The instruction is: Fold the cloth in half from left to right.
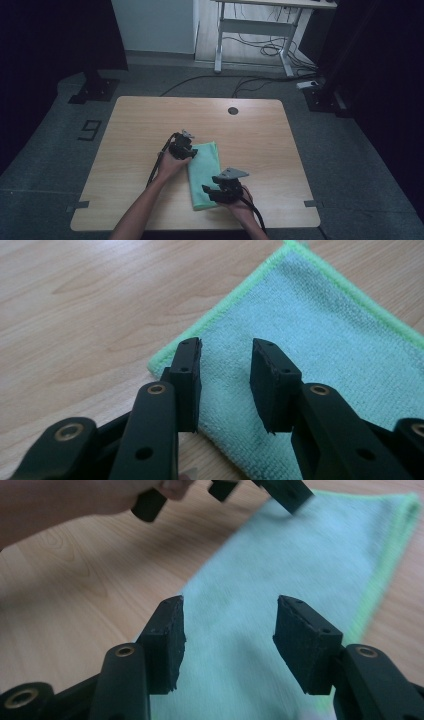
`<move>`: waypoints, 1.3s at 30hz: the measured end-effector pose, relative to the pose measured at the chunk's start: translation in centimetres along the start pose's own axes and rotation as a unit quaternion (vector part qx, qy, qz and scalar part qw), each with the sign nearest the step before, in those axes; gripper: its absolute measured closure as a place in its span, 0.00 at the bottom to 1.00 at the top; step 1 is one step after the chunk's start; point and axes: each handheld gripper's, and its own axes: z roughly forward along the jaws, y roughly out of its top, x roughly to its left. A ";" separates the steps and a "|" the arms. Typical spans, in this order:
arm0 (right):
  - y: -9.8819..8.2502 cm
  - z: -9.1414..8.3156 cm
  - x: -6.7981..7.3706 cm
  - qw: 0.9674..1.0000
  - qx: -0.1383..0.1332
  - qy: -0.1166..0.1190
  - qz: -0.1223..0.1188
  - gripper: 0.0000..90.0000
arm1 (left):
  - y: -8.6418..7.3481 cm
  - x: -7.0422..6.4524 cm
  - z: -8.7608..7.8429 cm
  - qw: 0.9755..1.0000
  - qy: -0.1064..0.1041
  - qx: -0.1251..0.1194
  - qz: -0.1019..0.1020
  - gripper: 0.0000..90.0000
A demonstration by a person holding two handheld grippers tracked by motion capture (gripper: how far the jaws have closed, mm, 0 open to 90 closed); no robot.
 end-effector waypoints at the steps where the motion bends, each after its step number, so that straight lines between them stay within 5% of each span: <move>1: 0.3 0.5 0.1 1.000 0.003 0.004 -0.003 0.51 | -0.1 0.0 0.1 1.000 0.000 -0.001 0.000 0.72; 7: 2.3 3.2 -0.3 1.000 0.007 0.002 -0.008 0.52 | -0.3 0.1 0.5 1.000 -0.007 0.000 -0.002 0.72; 12: 3.6 5.4 -1.2 1.000 0.017 -0.006 0.012 0.53 | -0.3 0.2 0.6 1.000 -0.008 0.000 -0.003 0.73; 22: 3.7 8.3 -1.3 0.998 0.058 -0.021 -0.023 0.51 | -0.4 0.2 0.6 1.000 -0.006 0.000 -0.003 0.74; 31: 1.5 6.4 0.9 0.994 0.067 -0.027 -0.078 0.49 | -0.4 0.0 0.6 1.000 -0.002 0.000 -0.004 0.73; 39: -0.2 4.7 2.3 0.994 0.066 -0.012 -0.090 0.46 | -0.4 0.0 0.6 1.000 -0.001 0.000 -0.005 0.73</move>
